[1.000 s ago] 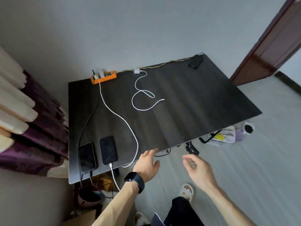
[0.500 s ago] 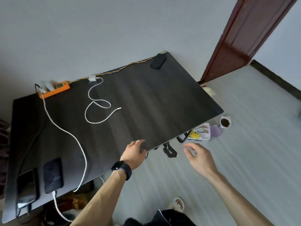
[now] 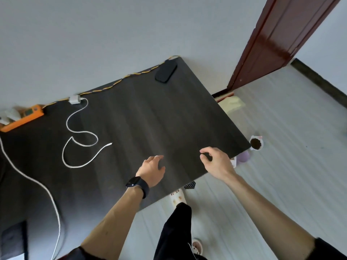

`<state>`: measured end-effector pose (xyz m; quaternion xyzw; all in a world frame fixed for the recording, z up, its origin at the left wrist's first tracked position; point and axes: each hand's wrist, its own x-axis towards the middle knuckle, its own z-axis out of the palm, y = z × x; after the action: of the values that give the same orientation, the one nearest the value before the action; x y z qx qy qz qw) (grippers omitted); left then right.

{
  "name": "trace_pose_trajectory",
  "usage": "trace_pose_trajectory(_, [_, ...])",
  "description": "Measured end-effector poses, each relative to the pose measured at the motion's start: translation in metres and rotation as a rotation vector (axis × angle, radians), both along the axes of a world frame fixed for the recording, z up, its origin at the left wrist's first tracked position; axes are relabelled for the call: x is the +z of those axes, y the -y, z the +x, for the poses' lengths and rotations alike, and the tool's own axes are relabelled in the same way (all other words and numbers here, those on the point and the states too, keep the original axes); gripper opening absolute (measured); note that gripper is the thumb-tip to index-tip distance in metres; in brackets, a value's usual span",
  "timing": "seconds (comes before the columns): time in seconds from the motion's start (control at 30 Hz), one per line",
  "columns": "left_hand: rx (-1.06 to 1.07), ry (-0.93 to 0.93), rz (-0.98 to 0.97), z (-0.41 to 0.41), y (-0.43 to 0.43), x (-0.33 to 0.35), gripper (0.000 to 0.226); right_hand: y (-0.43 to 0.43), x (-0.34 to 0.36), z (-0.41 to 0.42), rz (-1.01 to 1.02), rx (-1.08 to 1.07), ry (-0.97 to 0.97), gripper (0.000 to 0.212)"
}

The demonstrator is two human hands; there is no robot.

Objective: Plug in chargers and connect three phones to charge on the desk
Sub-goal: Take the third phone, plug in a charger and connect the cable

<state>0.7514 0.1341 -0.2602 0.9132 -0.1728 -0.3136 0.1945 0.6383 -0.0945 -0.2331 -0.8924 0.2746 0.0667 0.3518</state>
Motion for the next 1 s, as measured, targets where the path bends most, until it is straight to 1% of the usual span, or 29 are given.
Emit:
trace_pose_trajectory(0.2, [-0.039,-0.016,0.020,0.097,0.059,-0.019,0.048,0.056,-0.030,0.085,-0.044,0.042,-0.138,0.035])
trace_pose_trajectory(0.4, [-0.083,0.080,0.015,0.205,0.118,-0.027,0.052,0.101,-0.060,0.187,-0.145,0.133,-0.306,0.054])
trace_pose_trajectory(0.57, [-0.098,0.202,0.018,0.285,0.160,-0.035,0.059,0.129,-0.096,0.255,-0.282,0.220,-0.343,0.064])
trace_pose_trajectory(0.7, [-0.081,0.276,0.073,0.340,0.187,-0.057,0.065,0.143,-0.129,0.276,-0.342,0.280,-0.334,0.069])
trace_pose_trajectory(0.83, [-0.056,0.340,0.106,0.382,0.210,-0.076,0.072,0.140,-0.147,0.272,-0.396,0.275,-0.317,0.069])
trace_pose_trajectory(0.9, [-0.027,0.361,0.116,0.399,0.217,-0.086,0.075,0.141,-0.151,0.278,-0.371,0.297,-0.326,0.069])
trace_pose_trajectory(1.0, [0.015,0.321,0.142,0.413,0.235,-0.102,0.080,0.144,-0.151,0.276,-0.325,0.306,-0.344,0.069])
